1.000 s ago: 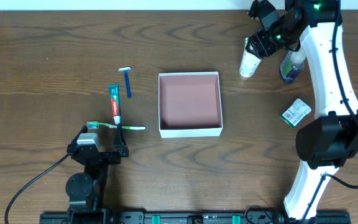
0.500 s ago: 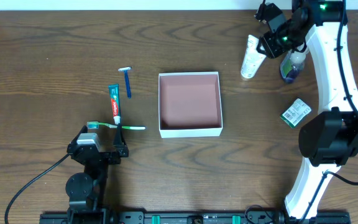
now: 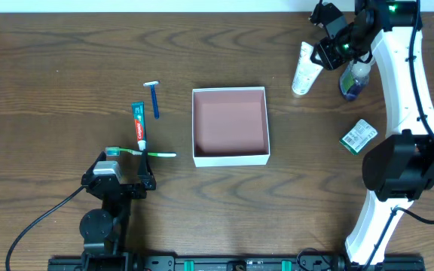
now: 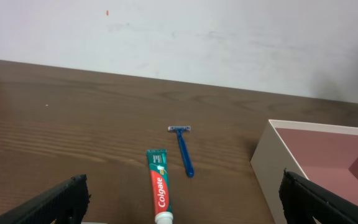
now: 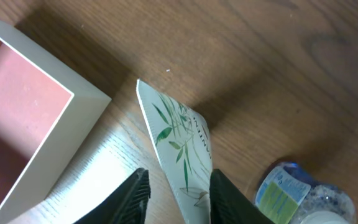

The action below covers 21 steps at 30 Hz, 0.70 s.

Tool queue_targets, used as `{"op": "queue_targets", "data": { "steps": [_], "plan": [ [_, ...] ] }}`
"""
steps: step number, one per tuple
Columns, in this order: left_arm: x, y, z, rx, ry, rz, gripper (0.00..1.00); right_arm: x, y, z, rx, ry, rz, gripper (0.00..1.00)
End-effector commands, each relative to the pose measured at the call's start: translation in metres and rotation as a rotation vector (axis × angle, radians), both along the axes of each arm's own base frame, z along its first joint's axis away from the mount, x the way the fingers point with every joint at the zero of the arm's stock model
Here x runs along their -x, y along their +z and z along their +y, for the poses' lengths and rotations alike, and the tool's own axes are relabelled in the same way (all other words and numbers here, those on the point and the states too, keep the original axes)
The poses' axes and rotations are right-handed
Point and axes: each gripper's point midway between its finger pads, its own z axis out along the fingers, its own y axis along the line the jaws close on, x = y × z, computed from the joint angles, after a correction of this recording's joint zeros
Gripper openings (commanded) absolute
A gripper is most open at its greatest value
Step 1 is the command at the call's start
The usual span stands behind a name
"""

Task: Pack container
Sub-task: 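Lower the right gripper and grasp the white lotion tube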

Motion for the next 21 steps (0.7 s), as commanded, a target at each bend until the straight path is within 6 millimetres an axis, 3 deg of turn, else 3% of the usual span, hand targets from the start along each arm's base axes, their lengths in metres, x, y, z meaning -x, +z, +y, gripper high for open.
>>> {"op": "queue_targets", "data": {
  "steps": [1,7,11,17,21],
  "plan": [
    [0.001,-0.015,-0.003,0.007,-0.014,0.047,0.98,0.0,-0.005,0.006,-0.037,0.013,0.015,0.27],
    [0.001,-0.016,-0.003,0.007,-0.014,0.048,0.98,-0.004,-0.013,0.014,-0.072,0.03,0.022,0.22],
    [0.001,-0.015,-0.003,0.007,-0.014,0.047,0.98,-0.003,-0.029,0.018,-0.071,0.036,0.062,0.02],
    [0.001,-0.015,-0.003,0.007,-0.014,0.048,0.98,-0.003,-0.04,0.023,-0.068,0.038,0.09,0.01],
    [0.001,-0.016,-0.003,0.007,-0.015,0.048,0.98,-0.004,-0.027,0.019,-0.055,-0.001,0.068,0.01]
  ]
}}
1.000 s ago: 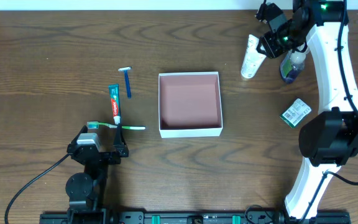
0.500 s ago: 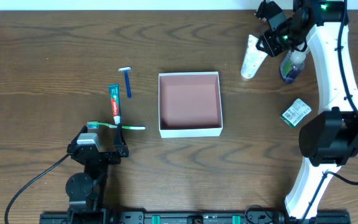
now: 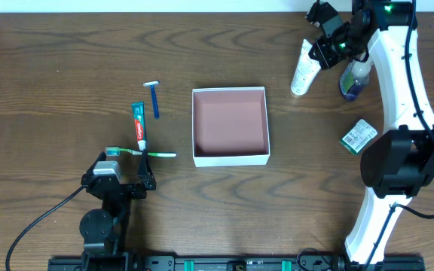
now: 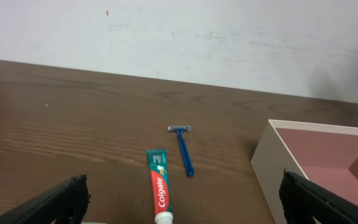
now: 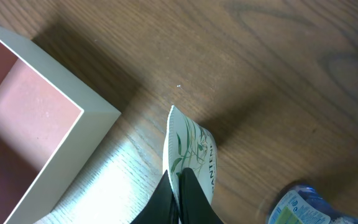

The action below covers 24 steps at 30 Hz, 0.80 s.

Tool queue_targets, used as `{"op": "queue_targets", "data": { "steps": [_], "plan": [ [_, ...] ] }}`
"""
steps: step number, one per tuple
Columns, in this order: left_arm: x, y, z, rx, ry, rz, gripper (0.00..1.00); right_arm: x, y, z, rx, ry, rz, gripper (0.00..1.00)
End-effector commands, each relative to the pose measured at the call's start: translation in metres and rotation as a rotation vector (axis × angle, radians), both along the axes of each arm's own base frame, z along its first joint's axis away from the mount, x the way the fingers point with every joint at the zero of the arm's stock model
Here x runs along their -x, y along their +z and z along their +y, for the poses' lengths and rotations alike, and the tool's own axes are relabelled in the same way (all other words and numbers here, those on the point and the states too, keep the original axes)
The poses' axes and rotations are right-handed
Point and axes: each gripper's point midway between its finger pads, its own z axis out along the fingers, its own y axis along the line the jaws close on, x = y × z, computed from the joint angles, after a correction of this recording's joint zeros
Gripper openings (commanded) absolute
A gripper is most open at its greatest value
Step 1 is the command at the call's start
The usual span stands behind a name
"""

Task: Pack container
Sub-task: 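Lower the right gripper and grasp the white lotion tube, then carry the lotion tube left and lower it into the box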

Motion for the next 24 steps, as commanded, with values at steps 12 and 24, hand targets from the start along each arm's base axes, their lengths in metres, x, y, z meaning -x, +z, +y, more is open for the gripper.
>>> {"op": "queue_targets", "data": {
  "steps": [12,24],
  "plan": [
    [0.001,-0.015,-0.003,0.007,-0.014,0.047,0.98,0.022,0.095,0.024,-0.023,-0.02,-0.178,0.01],
    [0.001,-0.015,-0.003,0.007,-0.014,0.047,0.98,0.074,0.168,0.093,-0.023,0.233,-0.388,0.01]
  ]
}}
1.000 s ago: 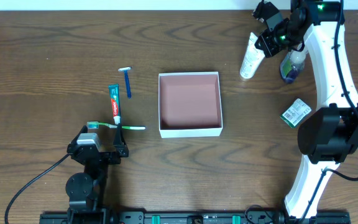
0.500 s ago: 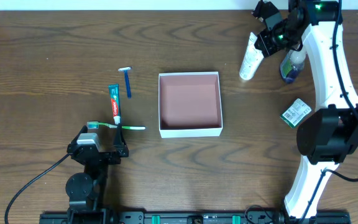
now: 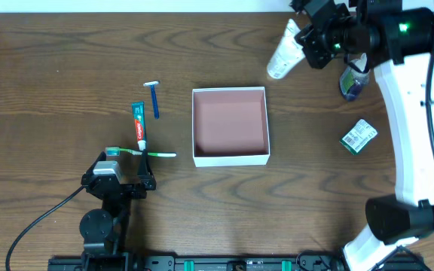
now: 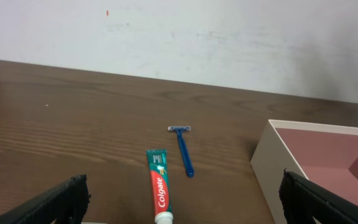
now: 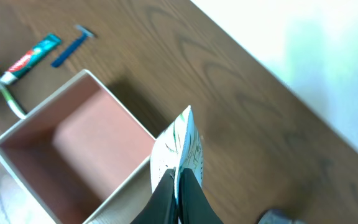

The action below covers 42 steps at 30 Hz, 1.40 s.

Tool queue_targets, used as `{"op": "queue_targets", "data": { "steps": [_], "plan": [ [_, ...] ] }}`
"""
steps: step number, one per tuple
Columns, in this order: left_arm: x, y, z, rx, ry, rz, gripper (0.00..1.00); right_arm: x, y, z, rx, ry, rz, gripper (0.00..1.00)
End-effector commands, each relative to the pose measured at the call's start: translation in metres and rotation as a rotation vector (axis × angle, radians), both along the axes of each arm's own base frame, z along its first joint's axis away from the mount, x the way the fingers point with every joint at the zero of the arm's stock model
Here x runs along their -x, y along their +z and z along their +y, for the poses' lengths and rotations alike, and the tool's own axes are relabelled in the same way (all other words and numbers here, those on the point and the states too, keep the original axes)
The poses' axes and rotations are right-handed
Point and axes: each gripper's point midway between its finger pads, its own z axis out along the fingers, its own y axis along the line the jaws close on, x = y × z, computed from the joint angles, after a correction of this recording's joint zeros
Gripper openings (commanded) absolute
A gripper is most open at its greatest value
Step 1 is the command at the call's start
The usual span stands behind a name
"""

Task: Pack container
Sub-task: 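Carry the lotion tube left and lower it into the box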

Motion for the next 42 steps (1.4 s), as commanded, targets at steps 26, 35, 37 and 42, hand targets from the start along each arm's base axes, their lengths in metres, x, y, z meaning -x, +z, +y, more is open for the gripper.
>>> {"op": "queue_targets", "data": {
  "steps": [26,35,37,42],
  "plan": [
    [0.001,-0.015,-0.003,0.007,-0.014,0.047,0.98,0.024,-0.085,0.093,0.145,0.47,0.11,0.01],
    [0.001,-0.015,-0.003,0.007,-0.014,0.047,0.98,0.015,-0.108,0.092,0.177,0.519,0.127,0.01],
    [0.001,-0.015,-0.003,0.007,-0.014,0.047,0.98,0.014,-0.108,0.091,0.186,0.533,0.115,0.01],
    [0.001,-0.015,-0.003,0.007,-0.014,0.047,0.98,0.008,-0.107,0.086,0.196,0.542,0.085,0.01]
  ]
}}
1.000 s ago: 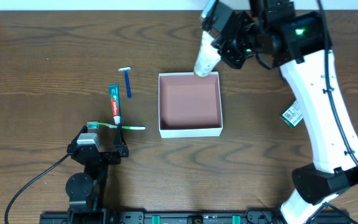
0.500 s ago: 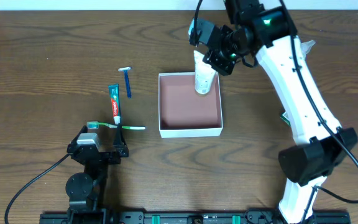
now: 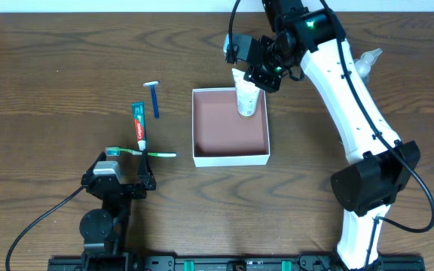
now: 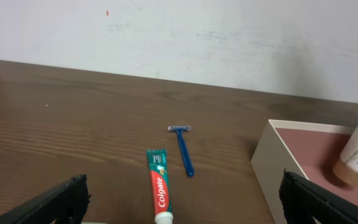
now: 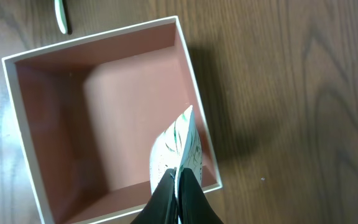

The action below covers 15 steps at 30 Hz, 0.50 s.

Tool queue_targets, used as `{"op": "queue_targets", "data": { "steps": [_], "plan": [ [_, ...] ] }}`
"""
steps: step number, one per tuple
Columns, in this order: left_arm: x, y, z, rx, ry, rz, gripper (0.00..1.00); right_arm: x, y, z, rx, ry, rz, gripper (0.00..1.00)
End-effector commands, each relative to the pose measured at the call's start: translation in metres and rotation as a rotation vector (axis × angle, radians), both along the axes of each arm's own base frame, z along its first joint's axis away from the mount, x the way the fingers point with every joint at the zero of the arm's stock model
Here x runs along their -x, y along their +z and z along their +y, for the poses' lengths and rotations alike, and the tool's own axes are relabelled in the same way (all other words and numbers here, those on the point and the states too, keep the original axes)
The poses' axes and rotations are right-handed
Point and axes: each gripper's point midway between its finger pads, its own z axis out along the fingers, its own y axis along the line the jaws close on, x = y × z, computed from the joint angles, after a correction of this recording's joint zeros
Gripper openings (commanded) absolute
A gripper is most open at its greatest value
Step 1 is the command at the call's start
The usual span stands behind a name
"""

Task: Pack container
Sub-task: 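Carry the lotion tube left and lower it into the box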

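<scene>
A white tube with green leaf print (image 3: 246, 96) hangs cap-down over the far right corner of the white box with a pink inside (image 3: 230, 154), with my right gripper (image 3: 249, 69) shut on its flat end. In the right wrist view the tube (image 5: 178, 146) sits between the closed fingers (image 5: 169, 199) above the box's inner wall (image 5: 42, 180). The tube also shows in the left wrist view over the box (image 4: 272, 158). My left gripper (image 3: 117, 183) rests open near the front edge, behind a toothbrush (image 3: 143, 153), a Colgate toothpaste tube (image 3: 138, 124) and a blue razor (image 3: 154, 98).
A clear bottle with a pump top (image 3: 368, 60) stands at the far right, partly behind the right arm. The toothpaste (image 4: 160, 194) and razor (image 4: 183, 150) lie left of the box.
My right gripper has moved left and nearer with the leaf-print tube, from beyond the box's far right corner to over the box's inside. The left arm has not moved.
My right gripper stood open around the leaf-print tube lying at the far right beside the bottle. Then it was shut on the tube's flat end. Then it held the tube lifted beyond the box's corner, and now over the box's inside.
</scene>
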Motion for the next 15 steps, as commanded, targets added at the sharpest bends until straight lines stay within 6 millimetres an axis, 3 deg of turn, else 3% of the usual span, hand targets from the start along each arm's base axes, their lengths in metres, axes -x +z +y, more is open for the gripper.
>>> {"op": "queue_targets", "data": {
  "steps": [1,15],
  "plan": [
    [0.001,-0.015,-0.003,0.007,-0.014,0.047,0.98,-0.006,0.014,0.0,-0.038,0.032,-0.05,0.01],
    [0.001,-0.015,-0.003,0.007,-0.014,0.047,0.98,-0.012,0.01,-0.01,-0.033,0.024,-0.055,0.01]
  ]
}}
